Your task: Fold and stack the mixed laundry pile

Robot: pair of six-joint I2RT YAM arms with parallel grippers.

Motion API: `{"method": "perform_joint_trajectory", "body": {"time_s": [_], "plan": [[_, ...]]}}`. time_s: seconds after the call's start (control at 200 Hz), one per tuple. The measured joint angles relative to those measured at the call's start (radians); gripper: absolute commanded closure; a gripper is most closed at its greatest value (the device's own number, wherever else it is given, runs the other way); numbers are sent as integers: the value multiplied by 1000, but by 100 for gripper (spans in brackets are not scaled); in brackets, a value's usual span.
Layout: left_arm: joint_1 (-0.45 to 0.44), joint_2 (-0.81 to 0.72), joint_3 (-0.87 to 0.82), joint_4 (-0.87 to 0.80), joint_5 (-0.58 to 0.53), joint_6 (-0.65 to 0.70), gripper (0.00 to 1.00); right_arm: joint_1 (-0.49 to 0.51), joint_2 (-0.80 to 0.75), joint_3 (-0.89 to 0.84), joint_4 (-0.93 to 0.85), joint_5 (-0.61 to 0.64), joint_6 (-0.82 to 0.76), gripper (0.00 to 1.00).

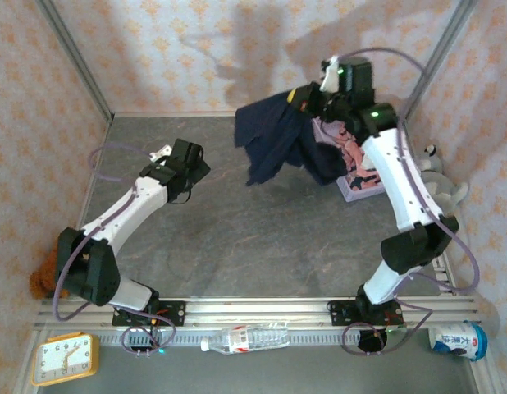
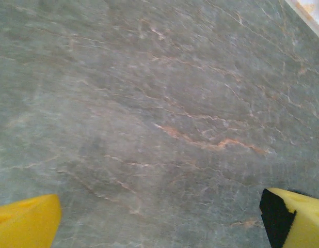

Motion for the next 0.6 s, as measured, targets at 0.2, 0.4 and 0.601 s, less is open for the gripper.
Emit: {"method": "perform_joint_trajectory", "body": {"time_s": [0.2, 0.4, 0.601], "plan": [[-2, -77, -105, -9, 2, -25, 0, 78, 208, -188, 55, 14, 47, 32], [-2, -90, -220, 48, 78, -51, 0, 102, 217, -256, 24, 73, 27, 31], [-48, -13, -216, 146, 163, -58, 2, 102, 63, -462, 12, 148, -23, 32]]}}
